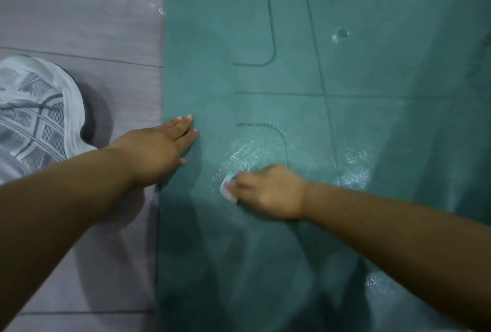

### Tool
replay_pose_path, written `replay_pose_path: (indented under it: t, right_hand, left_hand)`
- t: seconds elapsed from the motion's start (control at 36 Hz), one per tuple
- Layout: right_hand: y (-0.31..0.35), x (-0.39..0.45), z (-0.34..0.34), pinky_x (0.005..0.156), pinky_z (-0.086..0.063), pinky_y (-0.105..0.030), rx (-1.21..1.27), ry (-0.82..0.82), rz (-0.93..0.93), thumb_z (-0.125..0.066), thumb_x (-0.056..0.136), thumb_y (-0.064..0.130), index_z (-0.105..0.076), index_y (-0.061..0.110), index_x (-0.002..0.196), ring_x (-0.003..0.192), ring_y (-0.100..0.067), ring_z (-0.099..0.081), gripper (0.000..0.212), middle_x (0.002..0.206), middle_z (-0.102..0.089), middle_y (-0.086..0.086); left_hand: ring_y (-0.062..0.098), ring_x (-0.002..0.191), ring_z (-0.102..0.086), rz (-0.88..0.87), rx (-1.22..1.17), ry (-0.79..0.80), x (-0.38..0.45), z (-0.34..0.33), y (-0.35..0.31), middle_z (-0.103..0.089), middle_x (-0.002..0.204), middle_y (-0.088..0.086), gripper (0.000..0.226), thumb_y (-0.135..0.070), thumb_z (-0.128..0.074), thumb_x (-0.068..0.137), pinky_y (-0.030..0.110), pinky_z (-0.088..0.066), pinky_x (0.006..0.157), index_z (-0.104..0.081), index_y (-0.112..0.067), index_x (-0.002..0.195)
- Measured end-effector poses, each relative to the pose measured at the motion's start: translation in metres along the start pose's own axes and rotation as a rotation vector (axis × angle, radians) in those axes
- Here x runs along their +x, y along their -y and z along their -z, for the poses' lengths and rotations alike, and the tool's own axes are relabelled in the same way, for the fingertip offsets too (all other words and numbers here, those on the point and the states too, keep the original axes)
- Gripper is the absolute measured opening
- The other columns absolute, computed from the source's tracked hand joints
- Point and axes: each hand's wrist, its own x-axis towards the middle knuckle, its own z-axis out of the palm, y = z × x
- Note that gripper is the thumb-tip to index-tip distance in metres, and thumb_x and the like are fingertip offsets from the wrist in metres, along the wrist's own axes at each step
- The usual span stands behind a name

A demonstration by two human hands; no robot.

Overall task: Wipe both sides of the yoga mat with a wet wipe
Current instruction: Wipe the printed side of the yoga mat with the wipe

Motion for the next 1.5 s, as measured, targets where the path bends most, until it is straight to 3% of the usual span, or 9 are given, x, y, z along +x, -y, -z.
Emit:
replay_pose_path:
  t: [0.17,0.25,0.53,0.81,0.97,1.08,1.33,1.42,1.5]
  right_hand:
    - [-0.122,-0.028,0.039,0.081,-0.043,-0.034,0.037,-0.428,-1.200,-0.039,0.091,0.010,-0.058,0.014,0.111,0.098,-0.038,-0.058,0.028,0.113,-0.058,-0.019]
    - [-0.121,-0.011,0.033,0.086,-0.044,-0.032,0.163,-0.482,-1.413,-0.044,0.088,0.006,-0.057,0.011,0.116,0.106,-0.034,-0.056,0.031,0.119,-0.056,-0.017]
    - [0.000,0.057,0.003,0.057,-0.035,-0.026,0.049,-0.145,-0.103,-0.055,0.089,0.015,-0.058,0.018,0.113,0.079,-0.029,-0.062,0.024,0.110,-0.058,-0.005]
    - [-0.105,0.032,0.030,0.082,-0.042,-0.030,0.148,-0.478,-1.355,-0.042,0.088,0.003,-0.053,0.008,0.119,0.106,-0.031,-0.053,0.034,0.124,-0.049,-0.014]
    - [-0.001,0.119,0.005,0.070,-0.043,-0.035,0.056,-0.235,-0.541,-0.049,0.087,0.009,-0.046,0.015,0.129,0.096,-0.030,-0.059,0.042,0.135,-0.042,-0.006]
    - [0.009,0.110,0.004,0.043,-0.023,-0.021,-0.105,-0.236,-0.044,-0.060,0.075,0.015,-0.068,0.008,0.101,0.047,-0.027,-0.058,0.028,0.089,-0.065,-0.009]
    - [-0.077,0.093,0.032,0.079,-0.041,-0.030,0.067,-0.470,-1.114,-0.040,0.089,0.004,-0.052,0.015,0.120,0.099,-0.033,-0.057,0.035,0.124,-0.048,-0.011]
    - [-0.035,0.128,0.015,0.088,-0.043,-0.029,0.044,-0.418,-0.842,-0.041,0.088,0.007,-0.046,0.019,0.129,0.112,-0.024,-0.053,0.043,0.135,-0.044,-0.004]
    - [0.014,0.147,-0.001,0.056,-0.044,-0.031,-0.008,-0.320,-0.348,-0.053,0.083,0.008,-0.057,0.012,0.121,0.078,-0.031,-0.064,0.039,0.122,-0.055,-0.009]
  left_hand:
    - [0.021,0.146,0.006,-0.100,0.251,0.063,0.009,0.019,0.012,0.023,0.155,0.012,0.069,-0.043,-0.027,0.102,0.028,-0.009,0.117,0.013,-0.013,0.150]
    - [0.022,0.146,0.006,-0.087,0.289,0.091,0.018,0.028,0.017,0.024,0.155,0.013,0.082,-0.051,-0.033,0.097,0.028,-0.007,0.116,0.015,-0.010,0.149]
    - [0.018,0.146,0.006,-0.020,0.157,0.086,0.028,0.032,0.030,0.025,0.155,0.008,0.102,-0.064,-0.045,0.086,0.028,-0.009,0.119,0.014,-0.010,0.149]
    - [0.012,0.144,-0.018,-0.028,0.034,-0.079,0.033,0.034,0.047,0.007,0.158,-0.010,0.079,-0.057,-0.045,0.090,0.030,-0.028,0.112,-0.009,-0.022,0.151]
    - [0.017,0.137,-0.034,-0.045,0.017,-0.189,0.037,0.031,0.056,-0.010,0.158,-0.007,0.054,-0.039,-0.044,0.097,0.033,-0.038,0.104,-0.030,-0.022,0.146]
    - [0.019,0.136,-0.035,-0.027,0.008,-0.210,0.035,0.028,0.066,-0.014,0.157,-0.004,0.051,-0.035,-0.045,0.098,0.035,-0.039,0.104,-0.032,-0.020,0.145]
    - [0.022,0.128,-0.042,-0.009,-0.069,-0.320,0.035,0.026,0.076,-0.039,0.144,-0.003,0.047,-0.034,-0.056,0.092,0.040,-0.043,0.097,-0.048,-0.020,0.136]
    - [0.022,0.132,-0.037,-0.012,-0.015,-0.330,0.037,0.027,0.079,-0.039,0.145,-0.003,0.052,-0.040,-0.056,0.090,0.039,-0.040,0.100,-0.046,-0.019,0.137]
    - [0.023,0.138,-0.029,0.020,0.010,-0.303,0.036,0.026,0.080,-0.033,0.150,-0.004,0.054,-0.042,-0.051,0.092,0.040,-0.036,0.106,-0.041,-0.020,0.141]
